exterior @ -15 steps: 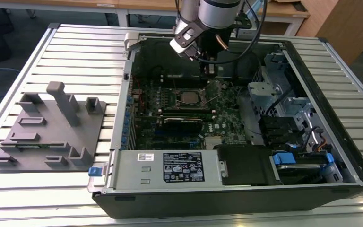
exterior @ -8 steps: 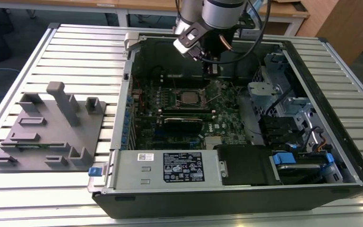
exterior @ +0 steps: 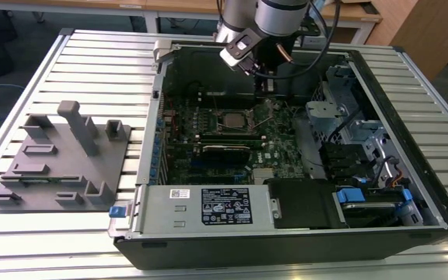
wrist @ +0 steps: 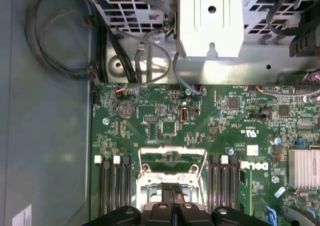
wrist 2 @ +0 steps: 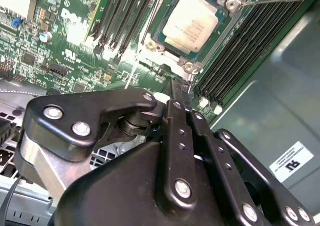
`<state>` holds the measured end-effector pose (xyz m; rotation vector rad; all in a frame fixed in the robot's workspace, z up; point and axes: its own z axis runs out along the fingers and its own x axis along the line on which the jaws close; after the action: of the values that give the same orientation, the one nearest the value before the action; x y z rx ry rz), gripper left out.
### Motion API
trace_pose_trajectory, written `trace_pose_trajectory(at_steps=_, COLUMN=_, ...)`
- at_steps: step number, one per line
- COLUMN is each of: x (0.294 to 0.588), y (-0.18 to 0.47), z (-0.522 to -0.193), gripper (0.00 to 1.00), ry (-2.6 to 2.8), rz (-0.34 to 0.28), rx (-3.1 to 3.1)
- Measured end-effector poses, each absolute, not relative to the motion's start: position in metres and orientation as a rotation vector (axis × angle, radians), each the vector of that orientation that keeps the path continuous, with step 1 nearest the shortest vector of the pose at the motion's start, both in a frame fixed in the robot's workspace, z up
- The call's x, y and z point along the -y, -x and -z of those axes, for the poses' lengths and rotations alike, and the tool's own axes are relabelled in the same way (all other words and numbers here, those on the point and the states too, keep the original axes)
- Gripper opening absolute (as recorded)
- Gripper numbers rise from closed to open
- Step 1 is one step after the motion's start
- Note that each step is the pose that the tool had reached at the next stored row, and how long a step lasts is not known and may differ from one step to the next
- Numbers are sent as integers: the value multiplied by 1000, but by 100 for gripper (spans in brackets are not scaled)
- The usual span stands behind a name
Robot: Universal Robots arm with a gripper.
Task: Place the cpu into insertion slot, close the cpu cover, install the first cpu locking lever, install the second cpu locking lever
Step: 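Close the cpu cover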
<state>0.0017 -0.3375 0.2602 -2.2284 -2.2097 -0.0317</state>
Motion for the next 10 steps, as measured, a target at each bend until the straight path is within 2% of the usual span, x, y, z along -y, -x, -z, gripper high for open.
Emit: trace_pose_trajectory(at_steps=10, x=337, y=-18, z=-259, gripper=10, ry=2228, rz=32, rx=2210)
